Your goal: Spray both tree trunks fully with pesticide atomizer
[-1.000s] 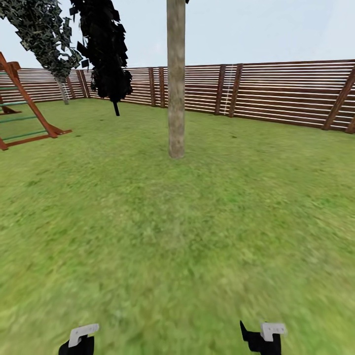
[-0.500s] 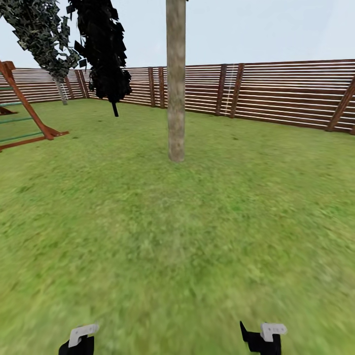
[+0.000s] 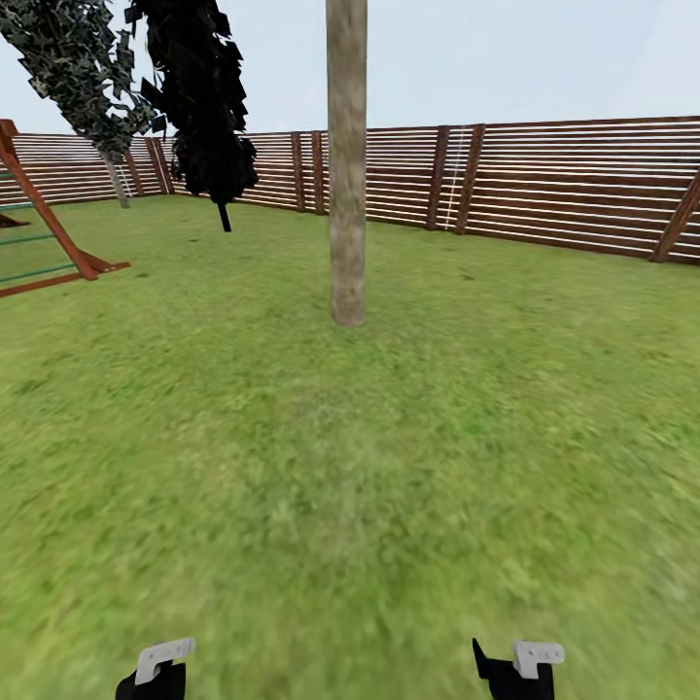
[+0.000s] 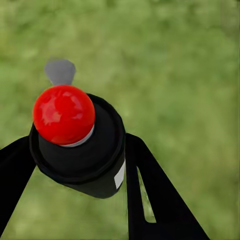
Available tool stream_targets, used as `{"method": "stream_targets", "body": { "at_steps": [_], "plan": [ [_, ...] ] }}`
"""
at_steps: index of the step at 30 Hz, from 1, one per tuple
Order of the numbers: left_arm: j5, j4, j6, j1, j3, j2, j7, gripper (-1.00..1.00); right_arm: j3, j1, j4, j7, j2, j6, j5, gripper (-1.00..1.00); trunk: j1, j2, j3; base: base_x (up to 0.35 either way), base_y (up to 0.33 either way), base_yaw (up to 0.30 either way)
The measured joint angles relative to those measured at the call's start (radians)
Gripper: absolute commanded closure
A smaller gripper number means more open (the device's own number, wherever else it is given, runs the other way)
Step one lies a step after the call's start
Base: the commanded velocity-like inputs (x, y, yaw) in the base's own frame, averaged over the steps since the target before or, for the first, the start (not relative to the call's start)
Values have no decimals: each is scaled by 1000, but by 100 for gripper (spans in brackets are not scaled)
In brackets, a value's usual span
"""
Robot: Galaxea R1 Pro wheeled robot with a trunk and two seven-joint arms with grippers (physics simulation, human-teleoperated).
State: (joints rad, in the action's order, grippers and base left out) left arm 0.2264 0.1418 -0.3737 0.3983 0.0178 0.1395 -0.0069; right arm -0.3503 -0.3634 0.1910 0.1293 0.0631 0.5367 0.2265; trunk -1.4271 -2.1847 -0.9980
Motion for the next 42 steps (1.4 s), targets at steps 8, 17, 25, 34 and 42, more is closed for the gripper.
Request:
{"method": "stream_targets", "body": {
  "at_steps": [8, 17, 25, 34, 42],
  "plan": [
    [0, 0, 0, 0, 0, 0, 0, 100, 0, 0, 0, 0, 0, 0, 0, -100, 0, 0, 0, 339, 0, 0],
    [0, 0, -1, 0, 0, 0, 0, 100, 0, 0, 0, 0, 0, 1, 0, -100, 0, 0, 0, 339, 0, 0],
    [0, 0, 0, 0, 0, 0, 0, 100, 0, 0, 0, 0, 0, 1, -1, -100, 0, 0, 0, 339, 0, 0],
    [0, 0, 0, 0, 0, 0, 0, 100, 0, 0, 0, 0, 0, 1, 0, -100, 0, 0, 0, 339, 0, 0],
    [0, 0, -1, 0, 0, -1, 0, 100, 0, 0, 0, 0, 0, 1, 0, -100, 0, 0, 0, 339, 0, 0]
  ]
}}
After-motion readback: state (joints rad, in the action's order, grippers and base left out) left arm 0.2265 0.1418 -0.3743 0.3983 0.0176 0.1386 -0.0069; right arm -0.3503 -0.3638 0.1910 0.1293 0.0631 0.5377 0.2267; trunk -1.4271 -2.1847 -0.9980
